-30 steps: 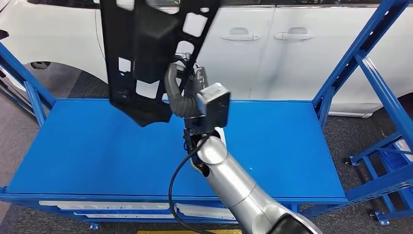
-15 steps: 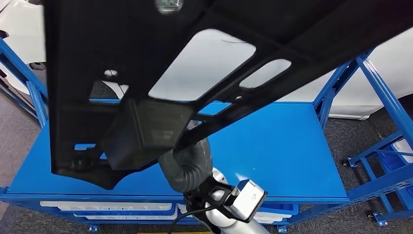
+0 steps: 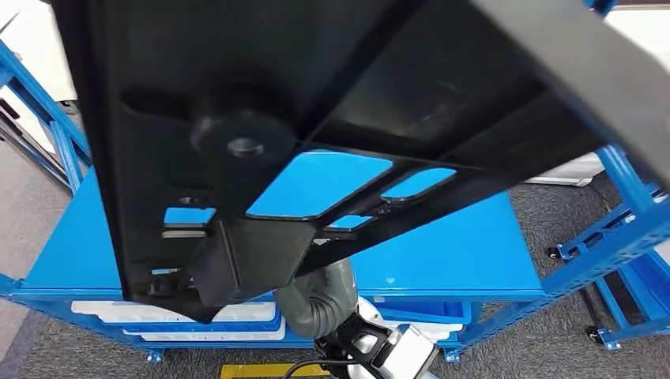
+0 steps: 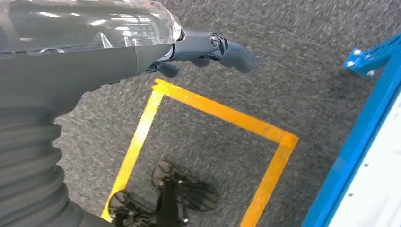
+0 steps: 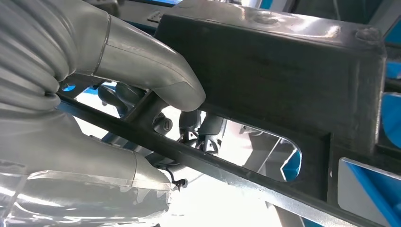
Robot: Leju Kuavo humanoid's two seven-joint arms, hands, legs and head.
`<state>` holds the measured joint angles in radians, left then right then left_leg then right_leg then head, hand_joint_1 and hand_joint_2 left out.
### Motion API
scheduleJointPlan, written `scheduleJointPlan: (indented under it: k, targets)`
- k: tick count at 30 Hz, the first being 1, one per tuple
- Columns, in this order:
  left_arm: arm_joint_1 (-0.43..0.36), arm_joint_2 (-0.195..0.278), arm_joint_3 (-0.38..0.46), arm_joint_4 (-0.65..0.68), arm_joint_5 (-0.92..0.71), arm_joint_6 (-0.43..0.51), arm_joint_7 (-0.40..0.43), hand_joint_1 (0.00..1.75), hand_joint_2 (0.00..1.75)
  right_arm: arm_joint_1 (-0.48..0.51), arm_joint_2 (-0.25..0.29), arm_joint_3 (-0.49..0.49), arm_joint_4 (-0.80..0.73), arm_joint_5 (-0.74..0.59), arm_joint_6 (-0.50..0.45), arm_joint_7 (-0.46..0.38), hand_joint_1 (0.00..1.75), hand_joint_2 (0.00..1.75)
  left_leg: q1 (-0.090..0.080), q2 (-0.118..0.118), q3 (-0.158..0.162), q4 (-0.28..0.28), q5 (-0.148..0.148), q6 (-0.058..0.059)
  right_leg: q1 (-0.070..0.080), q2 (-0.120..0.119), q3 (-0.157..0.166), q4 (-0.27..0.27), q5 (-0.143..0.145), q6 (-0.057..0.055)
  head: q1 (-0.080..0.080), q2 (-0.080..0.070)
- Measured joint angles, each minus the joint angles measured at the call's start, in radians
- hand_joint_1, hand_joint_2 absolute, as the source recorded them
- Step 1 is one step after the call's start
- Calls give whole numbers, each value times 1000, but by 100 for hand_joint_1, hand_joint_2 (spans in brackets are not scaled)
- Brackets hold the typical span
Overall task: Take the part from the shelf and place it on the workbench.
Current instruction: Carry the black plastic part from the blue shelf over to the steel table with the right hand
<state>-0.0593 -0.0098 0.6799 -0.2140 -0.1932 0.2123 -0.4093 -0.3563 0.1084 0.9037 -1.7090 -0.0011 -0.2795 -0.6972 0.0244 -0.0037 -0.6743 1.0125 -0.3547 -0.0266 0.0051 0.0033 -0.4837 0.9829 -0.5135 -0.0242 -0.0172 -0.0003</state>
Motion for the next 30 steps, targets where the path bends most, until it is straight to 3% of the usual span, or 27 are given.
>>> scheduleJointPlan:
  k: [2, 4, 5, 6, 7, 9, 11, 12, 14, 15, 16, 19, 20, 21, 22, 24, 26, 28, 30]
  targets:
    - [2, -1, 1, 0, -2, 0, 2, 0, 175, 3, -4, 0, 2, -2, 13, 0, 175, 175, 2, 0, -27, 71, -81, -4, -3, -4, -21, -6, 25, -14, 0, 0]
    - [2, -2, 4, 0, -4, -2, 1, 0, 175, 9, -8, 0, 5, -1, 21, 0, 175, 175, 2, 0, -60, 205, -175, -8, 2, -5, -48, -5, 46, -20, 0, 0]
    - [3, -2, 5, 0, -6, -3, 0, 0, 175, 13, -10, 0, 7, 0, 25, 0, 175, 175, 2, 0, -66, 260, -194, -10, 4, -6, -62, -3, 56, -20, 0, 0]
    - [3, -2, 7, 0, -7, -4, 0, 0, 175, 17, -14, 0, 9, 1, 28, 0, 175, 175, 2, 0, -58, 287, -190, -11, 5, -7, -77, 0, 66, -19, 0, 0]
    - [3, -2, 8, 0, -8, -7, -2, 0, 175, 21, -17, 0, 12, 1, 32, 0, 175, 175, 2, 0, -32, 278, -171, -10, 6, -8, -92, 4, 74, -18, 0, 0]
    - [1, -3, 9, 0, -10, -12, -5, 0, 175, 26, -21, 0, 14, 0, 41, 1, 175, 175, 2, 0, 67, 165, -137, -5, 7, -7, -118, 17, 87, -13, 0, 0]
    - [-1, -3, 10, 0, -13, -17, -9, 0, 175, 28, -21, -1, 15, -4, 60, 1, 175, 175, -3, -2, 156, 37, -148, 5, 9, -7, -135, 31, 96, -4, 0, 0]
    - [-2, -3, 11, 0, -15, -19, -10, 0, 175, 29, -21, -3, 18, -7, 73, 1, 175, 175, -6, -3, 176, 4, -157, 10, 9, -8, -138, 34, 101, 2, 0, 0]
    - [-2, -6, 13, 0, -20, -21, -11, 0, 175, 34, -22, -12, 27, -13, 103, 0, 175, 175, -8, -2, 171, -8, -150, 23, 9, -6, -143, 35, 113, 14, 0, 0]
    - [-2, -8, 14, 0, -21, -21, -11, 0, 175, 37, -22, -18, 33, -17, 118, 0, 175, 175, -6, 0, 164, -11, -141, 30, 8, -4, -149, 40, 106, 20, 0, 0]
    - [-2, -10, 15, 0, -22, -21, -11, 0, 175, 41, -22, -23, 39, -22, 131, 1, 175, 175, -4, 3, 155, -13, -130, 37, 6, -3, -159, 60, 80, 26, 0, 0]
    - [-1, -11, 18, 0, -22, -20, -10, 0, 175, 60, -23, -38, 46, -38, 175, 1, 175, 175, -2, 7, 113, -15, -94, 48, -3, -1, -204, 220, -64, 43, 0, 0]
    - [0, -12, 20, 0, -22, -20, -10, 0, 175, 69, -24, -41, 46, -43, 186, 1, 175, 175, -3, 7, 98, -14, -83, 48, -6, -1, -212, 276, -89, 46, 0, 0]
    - [1, -12, 22, 0, -22, -19, -10, 0, 175, 77, -26, -43, 46, -47, 195, 1, 175, 175, -3, 7, 84, -12, -73, 46, -8, -1, -207, 306, -89, 48, 0, 0]
    - [2, -12, 23, 0, -22, -19, -10, 0, 175, 84, -28, -45, 46, -51, 203, 1, 175, 175, -3, 7, 69, -10, -63, 44, -10, -1, -186, 302, -70, 49, 0, 0]
    - [2, -12, 24, 0, -26, -20, -10, 0, 175, 92, -32, -53, 45, -57, 218, 1, 175, 175, -3, 8, 44, -3, -46, 38, -11, -2, -95, 194, -18, 46, 0, 0]
    - [3, -12, 24, 0, -30, -20, -10, 0, 175, 96, -33, -62, 42, -60, 233, 0, 175, 175, -4, 7, 31, 1, -31, 29, -7, -1, -2, 56, -15, 37, 0, 0]
    - [3, -12, 24, 0, -35, -19, -10, 0, 175, 101, -33, -71, 38, -62, 248, 0, 175, 175, -3, 7, 29, -4, -14, 16, 0, 0, 26, 2, -25, 24, 0, 0]
    - [4, -12, 24, 0, -41, -17, -9, 0, 175, 108, -35, -83, 36, -64, 268, 0, 175, 175, -2, 6, 26, -6, -10, 4, -2, -2, 14, -2, -6, 8, 0, 0]
